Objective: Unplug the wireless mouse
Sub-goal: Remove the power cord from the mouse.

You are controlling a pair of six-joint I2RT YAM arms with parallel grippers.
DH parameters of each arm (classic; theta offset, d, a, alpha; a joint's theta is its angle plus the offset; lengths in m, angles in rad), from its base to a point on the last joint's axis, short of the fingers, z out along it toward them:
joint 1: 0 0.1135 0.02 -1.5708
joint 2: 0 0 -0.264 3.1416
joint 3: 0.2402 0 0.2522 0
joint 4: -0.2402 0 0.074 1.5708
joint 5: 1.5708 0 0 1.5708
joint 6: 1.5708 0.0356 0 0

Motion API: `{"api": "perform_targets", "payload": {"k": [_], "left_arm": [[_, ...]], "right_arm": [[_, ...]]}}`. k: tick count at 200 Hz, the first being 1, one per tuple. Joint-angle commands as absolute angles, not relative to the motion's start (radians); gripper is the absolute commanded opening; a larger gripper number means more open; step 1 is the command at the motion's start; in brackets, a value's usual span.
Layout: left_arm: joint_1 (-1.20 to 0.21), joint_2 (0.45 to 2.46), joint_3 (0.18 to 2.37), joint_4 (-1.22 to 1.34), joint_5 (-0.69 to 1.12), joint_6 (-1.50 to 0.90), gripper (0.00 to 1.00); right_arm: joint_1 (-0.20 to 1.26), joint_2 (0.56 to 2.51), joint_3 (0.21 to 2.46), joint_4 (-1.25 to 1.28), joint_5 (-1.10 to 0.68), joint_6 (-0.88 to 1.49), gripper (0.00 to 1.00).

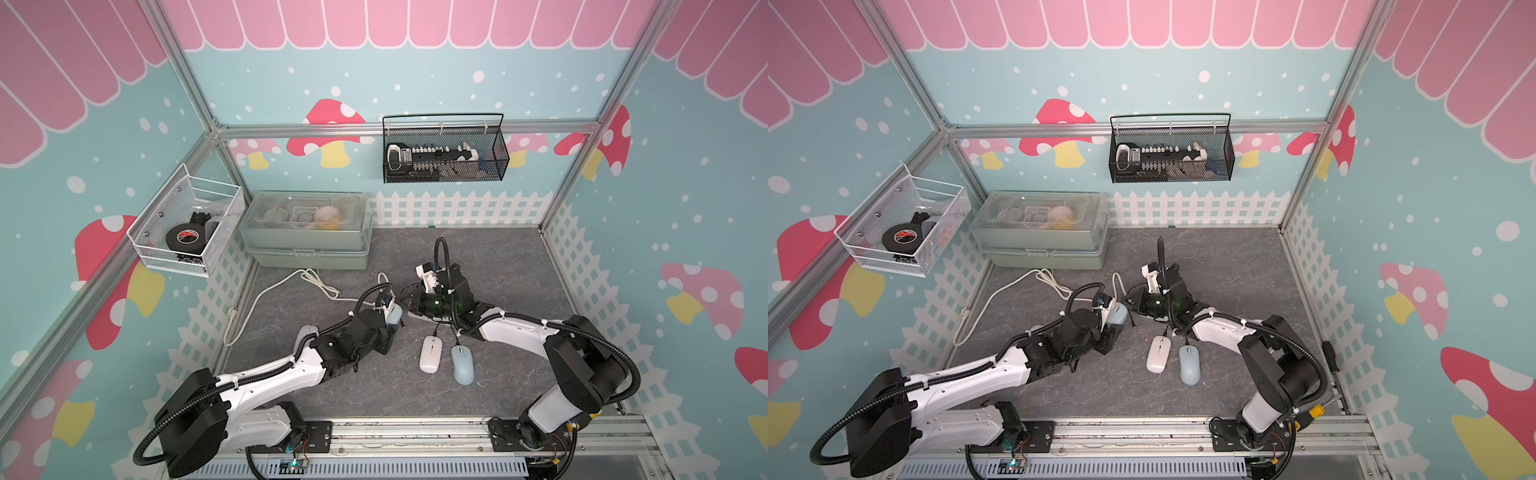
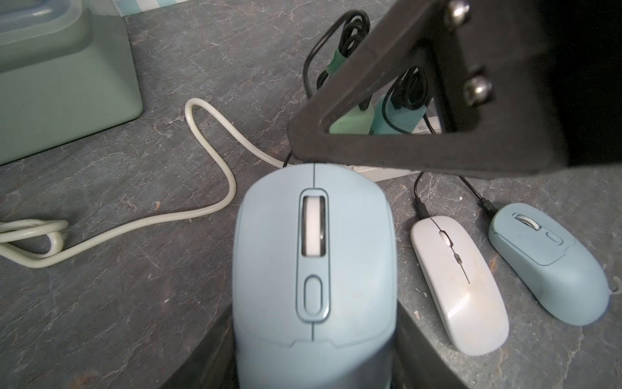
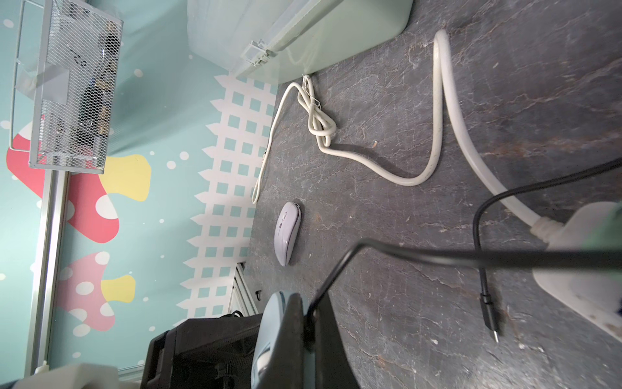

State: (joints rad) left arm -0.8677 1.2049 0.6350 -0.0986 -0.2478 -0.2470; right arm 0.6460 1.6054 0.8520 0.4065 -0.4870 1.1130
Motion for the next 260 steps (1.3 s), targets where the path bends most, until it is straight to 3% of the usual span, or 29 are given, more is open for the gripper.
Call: {"api": "perform_targets", "payload": {"k": [1, 105, 260], "left_arm": [[-0.865, 1.203, 0.625, -0.063, -0.252, -0.244, 0.50], [-0.885, 1.219, 0.621, -0.115, -0.256, -0.235, 0.49], [-0.916, 1.265, 0.601, -0.054, -0.368, -0.400, 0.51]], "right_arm": [[0.652, 1.610, 0.860, 0.424, -0.514, 1.111, 0.00], [0.641, 1.591, 0.920, 0.296, -0.465, 1.022, 0.00], [0.638, 1.633, 0.928, 0.404, -0.350, 1.085, 0.00]]}}
